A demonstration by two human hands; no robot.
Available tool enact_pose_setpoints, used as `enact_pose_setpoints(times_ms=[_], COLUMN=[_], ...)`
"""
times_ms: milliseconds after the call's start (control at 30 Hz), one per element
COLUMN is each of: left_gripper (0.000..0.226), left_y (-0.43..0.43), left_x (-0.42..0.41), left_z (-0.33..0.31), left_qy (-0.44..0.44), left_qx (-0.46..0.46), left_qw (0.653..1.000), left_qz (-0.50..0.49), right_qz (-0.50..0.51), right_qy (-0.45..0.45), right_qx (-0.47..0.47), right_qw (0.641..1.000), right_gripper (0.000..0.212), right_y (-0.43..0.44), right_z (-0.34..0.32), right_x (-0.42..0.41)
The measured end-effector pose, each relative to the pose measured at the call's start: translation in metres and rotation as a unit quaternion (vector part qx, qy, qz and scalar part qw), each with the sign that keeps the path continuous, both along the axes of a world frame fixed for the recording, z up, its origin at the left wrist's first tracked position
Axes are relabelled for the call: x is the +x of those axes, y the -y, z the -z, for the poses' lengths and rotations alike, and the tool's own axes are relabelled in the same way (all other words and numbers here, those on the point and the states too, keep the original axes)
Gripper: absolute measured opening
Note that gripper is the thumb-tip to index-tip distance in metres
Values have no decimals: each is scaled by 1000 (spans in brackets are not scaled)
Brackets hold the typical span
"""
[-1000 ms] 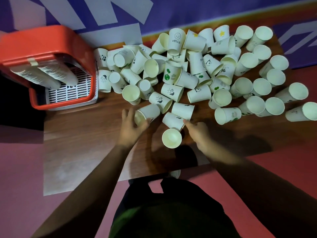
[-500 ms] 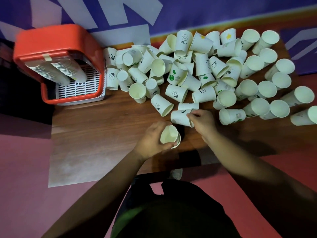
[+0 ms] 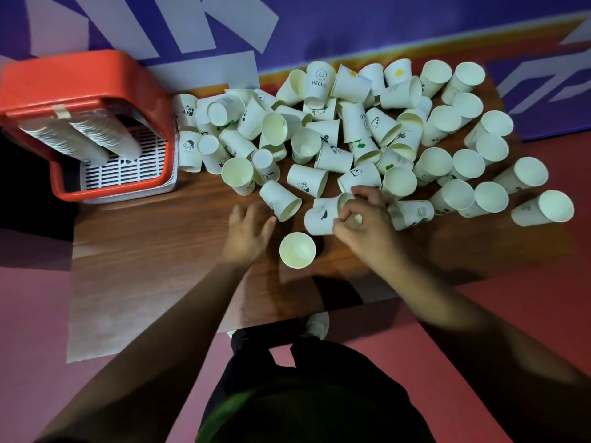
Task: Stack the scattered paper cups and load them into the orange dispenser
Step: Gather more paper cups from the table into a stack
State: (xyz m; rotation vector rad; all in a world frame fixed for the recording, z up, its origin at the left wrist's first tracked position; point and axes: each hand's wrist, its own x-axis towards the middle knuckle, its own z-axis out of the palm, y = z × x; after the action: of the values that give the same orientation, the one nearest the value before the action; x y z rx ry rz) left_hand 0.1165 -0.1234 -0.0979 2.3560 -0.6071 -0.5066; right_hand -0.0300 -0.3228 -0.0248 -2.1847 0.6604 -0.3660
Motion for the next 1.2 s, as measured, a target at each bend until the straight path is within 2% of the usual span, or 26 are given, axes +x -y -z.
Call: enact_pose_setpoints(times_ms=[67,167,267,367,400,467,567,667,733,800,900,1033,1100,1200], left_gripper=[48,55,64,53,57,68,70,61,56,54,63,71,76,73], left_y=[2,11,19,27,30,37,44,47,46,44,37,26,20,4], left_x=[15,32,42,47,48,50,50,53,57,62,65,57,45,24], left_z=[3,6,9,13,14,15,17,22,24,26,21,-3,-25,-49], left_qy=[39,91,128,133,132,140,170,191,207,210,159,10,-105,-175], left_qx=[16,24,67,108,123,162,195,186,175,147,81,-93,-193,-253], left_qw=[999,984,956,946,944,937,925,927,928,932,956,990,975,951], left_qz=[34,149,257,276,277,277,278,264,255,256,232,103,43,8], right_qz=[-60,-146,-179,-212,-221,-238,-256,-188,-76,54,163,170,179,159], right_qy=[-10,-31,-58,-124,-150,-182,-188,-145,-112,-106,-132,-217,-232,-250], right_qx=[8,9,-3,-48,-65,-88,-81,-19,28,31,1,58,76,67], right_qw=[998,989,982,968,962,950,945,971,990,992,978,960,953,953], right_gripper=[17,12,34,61,67,72,72,66,54,44,41,50,46,29], right_y=[-13,-28,-35,-41,-43,-47,-50,-46,-36,-19,6,23,26,29], right_z=[0,7,15,27,32,42,53,54,54,56,66,78,82,86], right_x=[-5,-9,-5,2,4,6,7,10,12,15,21,33,38,41])
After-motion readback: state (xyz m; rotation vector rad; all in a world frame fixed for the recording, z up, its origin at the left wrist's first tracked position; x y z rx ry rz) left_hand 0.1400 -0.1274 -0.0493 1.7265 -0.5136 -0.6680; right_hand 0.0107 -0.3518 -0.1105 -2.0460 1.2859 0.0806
